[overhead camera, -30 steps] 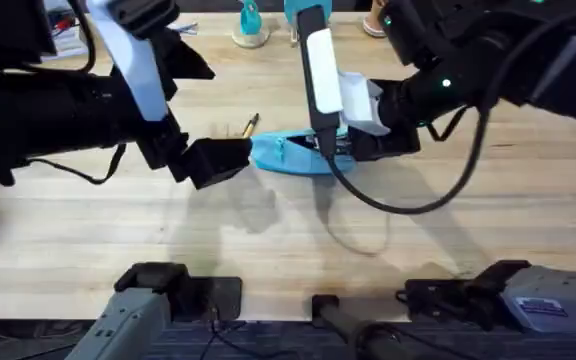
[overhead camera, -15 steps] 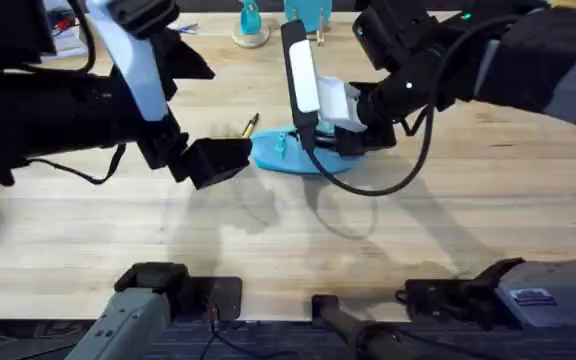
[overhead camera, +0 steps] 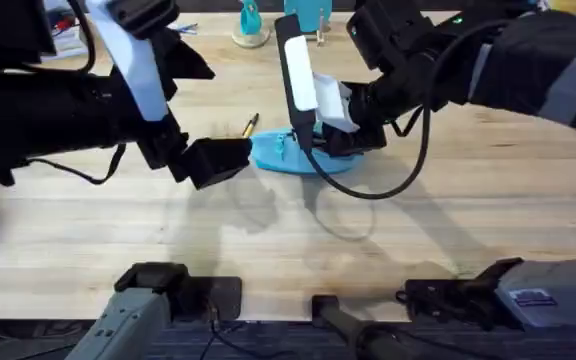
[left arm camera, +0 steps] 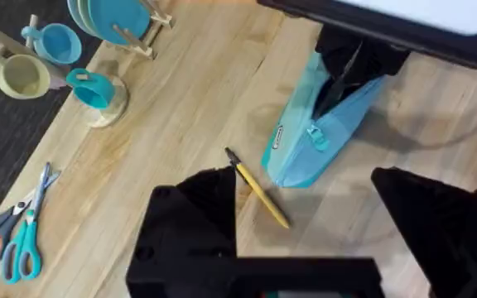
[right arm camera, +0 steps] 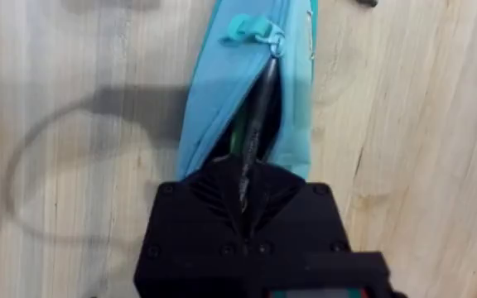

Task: Unzip the bag, pick up the pens from the table one at a time and place them inside, then zip the bag closed.

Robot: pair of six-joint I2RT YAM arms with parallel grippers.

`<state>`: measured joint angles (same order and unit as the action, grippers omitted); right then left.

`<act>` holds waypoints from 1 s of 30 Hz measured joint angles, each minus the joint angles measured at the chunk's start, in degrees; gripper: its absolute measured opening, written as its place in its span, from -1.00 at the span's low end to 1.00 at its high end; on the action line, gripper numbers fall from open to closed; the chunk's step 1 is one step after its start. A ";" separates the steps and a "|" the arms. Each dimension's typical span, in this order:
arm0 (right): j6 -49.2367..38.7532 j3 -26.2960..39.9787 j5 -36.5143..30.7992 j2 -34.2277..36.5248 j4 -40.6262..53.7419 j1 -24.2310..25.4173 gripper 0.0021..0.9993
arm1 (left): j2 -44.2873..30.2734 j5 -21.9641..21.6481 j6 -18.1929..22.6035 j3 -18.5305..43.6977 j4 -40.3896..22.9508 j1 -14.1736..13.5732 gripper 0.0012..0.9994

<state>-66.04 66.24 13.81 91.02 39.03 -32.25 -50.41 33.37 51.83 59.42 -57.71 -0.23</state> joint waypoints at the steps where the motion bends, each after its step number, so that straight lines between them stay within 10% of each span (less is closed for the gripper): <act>1: 0.00 0.00 0.14 0.00 0.00 0.00 -0.94 | 0.00 0.01 0.00 0.00 0.00 0.00 0.99; 4: 0.21 0.00 0.48 0.00 0.00 0.00 -0.80 | 0.00 0.00 0.00 0.00 0.00 0.00 0.99; 11: 0.16 0.00 0.80 0.01 -0.02 0.00 0.96 | 0.00 0.01 0.00 0.00 0.00 0.00 0.99; 30: 1.48 -0.02 0.63 -0.56 -0.39 0.00 0.99 | 0.00 0.01 0.00 0.00 0.01 0.00 0.99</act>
<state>-64.56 66.22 14.44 90.46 38.63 -32.25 -50.41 33.38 51.83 59.42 -57.70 -0.23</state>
